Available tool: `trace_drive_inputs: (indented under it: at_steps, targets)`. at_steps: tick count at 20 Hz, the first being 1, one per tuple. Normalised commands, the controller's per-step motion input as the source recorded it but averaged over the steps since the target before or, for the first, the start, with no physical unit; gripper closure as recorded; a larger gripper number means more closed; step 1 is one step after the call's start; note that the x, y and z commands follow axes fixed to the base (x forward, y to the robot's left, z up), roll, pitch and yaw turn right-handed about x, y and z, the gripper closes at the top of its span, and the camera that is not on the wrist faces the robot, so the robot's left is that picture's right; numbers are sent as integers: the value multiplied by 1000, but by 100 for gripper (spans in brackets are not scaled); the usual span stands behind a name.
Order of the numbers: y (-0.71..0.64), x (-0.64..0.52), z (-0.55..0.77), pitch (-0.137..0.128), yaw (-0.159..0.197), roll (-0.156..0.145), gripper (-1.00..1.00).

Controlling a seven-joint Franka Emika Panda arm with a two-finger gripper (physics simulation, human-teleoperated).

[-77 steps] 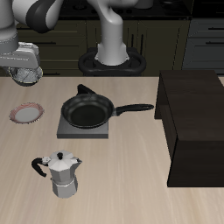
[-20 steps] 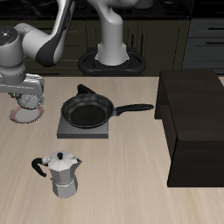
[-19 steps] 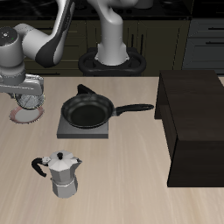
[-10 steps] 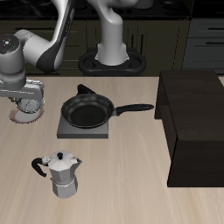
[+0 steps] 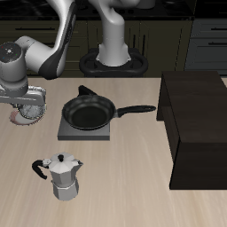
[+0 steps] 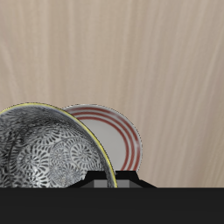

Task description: Place the bowl on the plate

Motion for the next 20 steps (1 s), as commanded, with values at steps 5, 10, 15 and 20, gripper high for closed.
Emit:
trace_drive_inputs:
  at_steps: [5, 10, 15, 20]
  targets:
    - [15, -63, -86, 21, 10, 5, 100]
    - [-64, -21, -100, 39, 25, -26, 100]
    - [-125, 72, -62, 20, 17, -58, -100]
    - [18, -9, -4, 19, -1, 4, -100]
